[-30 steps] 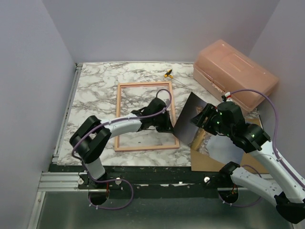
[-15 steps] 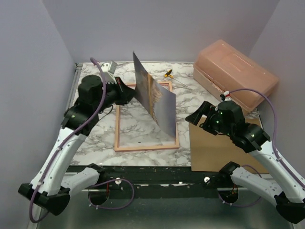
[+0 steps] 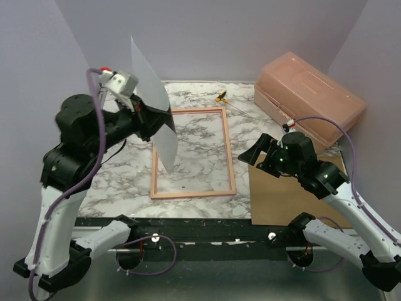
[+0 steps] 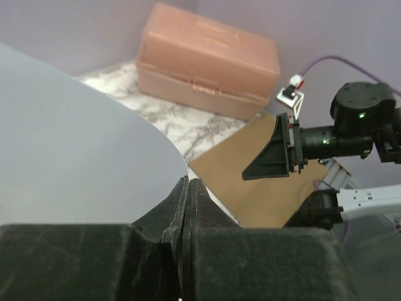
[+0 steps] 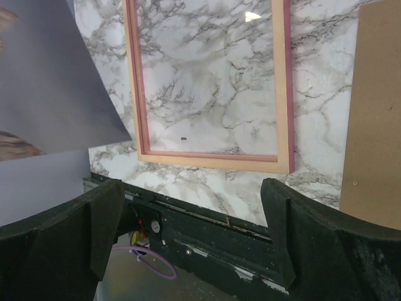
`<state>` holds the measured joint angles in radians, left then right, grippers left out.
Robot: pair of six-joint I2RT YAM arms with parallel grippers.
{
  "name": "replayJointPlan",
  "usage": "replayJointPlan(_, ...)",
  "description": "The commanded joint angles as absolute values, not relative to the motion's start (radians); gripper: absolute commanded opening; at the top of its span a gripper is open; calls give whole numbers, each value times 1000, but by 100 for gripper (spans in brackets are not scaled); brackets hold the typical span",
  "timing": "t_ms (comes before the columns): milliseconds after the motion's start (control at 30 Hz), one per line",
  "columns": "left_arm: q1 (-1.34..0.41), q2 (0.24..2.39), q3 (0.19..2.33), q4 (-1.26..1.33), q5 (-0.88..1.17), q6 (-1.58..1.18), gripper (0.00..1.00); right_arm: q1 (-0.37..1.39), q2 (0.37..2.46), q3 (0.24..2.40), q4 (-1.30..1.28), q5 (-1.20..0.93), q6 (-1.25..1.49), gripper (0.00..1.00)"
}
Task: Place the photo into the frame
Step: Turn over the photo from the photo frame.
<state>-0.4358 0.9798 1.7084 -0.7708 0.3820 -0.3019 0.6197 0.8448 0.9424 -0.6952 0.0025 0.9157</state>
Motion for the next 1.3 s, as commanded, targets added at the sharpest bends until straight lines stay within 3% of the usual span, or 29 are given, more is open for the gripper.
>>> replayJointPlan(0,-457,1107,1557,-747,481,-354,0,615,824,905,-669,-37,906,100)
replayJointPlan(333,-633,1341,1388,-601,393,-464,0,615,771,799,-666,-32,927,100)
replayJointPlan(600,-691,1521,1462,-463,417,-607,1,615,741,716,-647,-20,952,100)
replayJointPlan(667,-712,1581,1505,-432,423,-636,13,615,732,702,-646,-12,956,100)
replayJointPlan(733,-717,1635,1537,-384,455,-669,49,614,725,690,-647,-4,959,100)
replayJointPlan(767,-717,1656,1546,-363,468,-687,62,615,719,682,-644,-3,960,100)
replayJointPlan(833,-718,1678,1564,-354,484,-698,80,615,709,664,-645,27,964,100)
replayJointPlan(900,-717,1664,1558,-363,472,-690,91,615,701,638,-638,35,970,100)
replayJointPlan(967,-716,1620,1520,-374,445,-672,96,614,695,616,-623,33,976,100)
replayJointPlan(1267,-639,1291,1138,-373,397,-698,97,614,778,506,-360,-124,1043,100)
